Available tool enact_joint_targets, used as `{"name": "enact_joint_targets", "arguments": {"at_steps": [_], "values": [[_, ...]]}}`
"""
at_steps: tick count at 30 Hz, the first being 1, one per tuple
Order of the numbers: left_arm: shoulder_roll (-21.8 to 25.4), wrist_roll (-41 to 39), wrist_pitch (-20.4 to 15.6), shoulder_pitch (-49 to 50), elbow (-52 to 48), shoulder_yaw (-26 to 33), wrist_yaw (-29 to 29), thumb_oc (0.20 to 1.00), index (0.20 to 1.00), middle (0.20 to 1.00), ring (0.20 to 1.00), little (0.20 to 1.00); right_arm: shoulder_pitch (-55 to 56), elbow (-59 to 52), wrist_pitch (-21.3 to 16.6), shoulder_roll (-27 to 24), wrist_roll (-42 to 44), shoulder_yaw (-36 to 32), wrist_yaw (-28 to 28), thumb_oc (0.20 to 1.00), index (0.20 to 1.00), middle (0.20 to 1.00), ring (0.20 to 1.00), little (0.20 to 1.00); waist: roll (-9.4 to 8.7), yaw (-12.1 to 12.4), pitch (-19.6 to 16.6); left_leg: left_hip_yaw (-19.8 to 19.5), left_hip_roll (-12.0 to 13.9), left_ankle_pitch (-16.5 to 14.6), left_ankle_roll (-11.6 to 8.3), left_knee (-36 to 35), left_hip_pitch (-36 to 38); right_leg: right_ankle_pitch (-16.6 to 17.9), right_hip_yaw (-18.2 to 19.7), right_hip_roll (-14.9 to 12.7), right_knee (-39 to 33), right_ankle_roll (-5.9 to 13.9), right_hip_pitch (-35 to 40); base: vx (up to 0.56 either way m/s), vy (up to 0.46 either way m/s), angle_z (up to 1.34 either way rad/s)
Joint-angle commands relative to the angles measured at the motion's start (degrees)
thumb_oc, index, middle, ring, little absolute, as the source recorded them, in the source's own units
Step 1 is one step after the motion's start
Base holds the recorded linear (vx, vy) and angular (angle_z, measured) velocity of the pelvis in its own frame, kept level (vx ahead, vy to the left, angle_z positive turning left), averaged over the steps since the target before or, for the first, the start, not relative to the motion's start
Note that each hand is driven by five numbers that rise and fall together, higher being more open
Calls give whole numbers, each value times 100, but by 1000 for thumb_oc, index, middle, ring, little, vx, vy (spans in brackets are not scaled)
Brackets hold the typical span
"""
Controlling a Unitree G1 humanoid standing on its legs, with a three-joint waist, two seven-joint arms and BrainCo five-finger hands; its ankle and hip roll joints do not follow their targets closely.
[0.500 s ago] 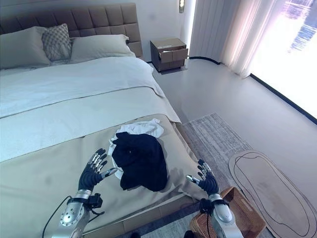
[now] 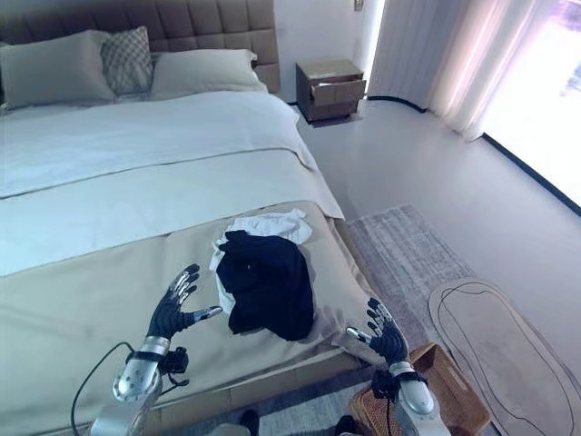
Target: Pick up clothes into the bucket
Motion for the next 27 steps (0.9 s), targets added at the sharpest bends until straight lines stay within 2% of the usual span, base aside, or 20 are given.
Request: {"name": "enact_joint_targets", "arguments": {"at_steps": [1, 2, 3, 4, 5, 8, 9, 10, 13, 15, 16, 18, 27], "values": [[568, 992, -182, -642, -163, 97, 594, 1000, 1000, 1000, 1000, 1000, -522, -587, -231, -13, 140, 26, -19, 1000, 1000, 1000, 1000, 1000, -324, -141, 251, 246, 166, 151, -43, 326, -719, -465, 26, -665, 994, 389, -156, -139, 147, -26], [566, 1006, -190, -668, -142, 94, 610, 1000, 1000, 1000, 1000, 1000, -546, -577, -233, -8, 138, 26, -23, 1000, 1000, 1000, 1000, 1000, -332, -123, 241, 268, 164, 144, -37, 347, -756, -480, 57, -676, 1037, 392, -218, -373, 270, -46], [720, 1315, -204, -1021, -136, 55, 803, 1000, 1000, 1000, 1000, 1000, -883, -547, -259, -27, 132, 76, -138, 1000, 1000, 1000, 1000, 1000, -365, -185, 468, 441, 90, 93, 60, 561, -1129, -402, 326, -819, 1300, 396, -870, -325, 201, -45], [768, 1467, -201, -1141, -101, 62, 955, 1000, 1000, 1000, 1000, 1000, -1048, -516, -277, -33, 126, 113, -202, 1000, 1000, 1000, 1000, 1000, -381, -180, 557, 526, 77, 72, 109, 641, -1291, -346, 430, -859, 1418, 411, -1162, -325, 200, -48], [766, 1476, -207, -1160, -85, 60, 967, 1000, 1000, 1000, 1000, 1000, -1066, -507, -279, -30, 125, 113, -205, 1000, 1000, 1000, 1000, 1000, -388, -161, 544, 550, 79, 65, 113, 659, -1325, -350, 463, -863, 1447, 414, -1218, -182, 119, -53], [985, 2145, -79, -1834, -105, 51, 1543, 1000, 1000, 1000, 1000, 1000, -1455, -632, -383, -79, 130, 242, -409, 1000, 1000, 1000, 1000, 1000, -457, -210, 824, 747, 174, 135, 136, 850, -1967, -227, 699, -883, 1624, 420, -2019, -174, 90, -61], [982, 2155, -81, -1855, -90, 42, 1557, 1000, 1000, 1000, 1000, 1000, -1466, -629, -383, -77, 130, 237, -412, 1000, 1000, 1000, 1000, 1000, -457, -204, 814, 749, 176, 134, 137, 864, -1997, -227, 706, -882, 1635, 420, -2051, -121, 46, -38], [1065, 2523, 20, -2168, -60, -28, 1852, 1000, 1000, 1000, 1000, 1000, -1543, -719, -426, -111, 114, 279, -472, 1000, 1000, 1000, 1000, 1000, -489, -255, 940, 737, 199, 149, 134, 935, -2222, -211, 712, -868, 1705, 419, -2307, -73, 15, -11], [1187, 2919, 210, -2735, 15, -153, 2204, 1000, 1000, 1000, 1000, 1000, -1708, -794, -470, -162, 118, 307, -566, 1000, 1000, 1000, 1000, 1000, -538, -342, 1128, 710, 227, 148, 128, 1114, -2618, -176, 774, -833, 1846, 414, -2733, -94, 7, -21], [1216, 2993, 265, -2934, 42, -186, 2301, 1000, 1000, 1000, 1000, 1000, -1763, -838, -482, -178, 126, 307, -595, 1000, 1000, 1000, 1000, 1000, -553, -364, 1159, 711, 240, 142, 123, 1208, -2802, -174, 793, -829, 1897, 410, -2893, -62, 6, -5], [1305, 3177, 392, -3266, 154, -282, 2435, 1000, 1000, 1000, 1000, 1000, -1837, -842, -514, -230, 109, 295, -666, 1000, 1000, 1000, 1000, 1000, -574, -445, 1232, 702, 251, 143, 126, 1285, -2989, -148, 813, -800, 1964, 418, -3099, -49, 18, -7], [1354, 3254, 447, -3463, 224, -349, 2494, 1000, 1000, 1000, 1000, 1000, -1881, -875, -532, -255, 100, 281, -685, 1000, 1000, 1000, 1000, 1000, -577, -466, 1265, 698, 268, 81, 118, 1399, -3121, -183, 838, -784, 2018, 417, -3218, -34, 20, -8], [2015, 4127, 1129, -4931, 978, -842, 2785, 1000, 1000, 1000, 1000, 1000, -2177, -989, -651, -491, 6, 145, -810, 1000, 1000, 1000, 1000, 1000, -598, -770, 1402, 711, 338, 5, 177, 1761, -3930, -119, 970, -715, 2285, 439, -4122, -4, 15, -4]]}}
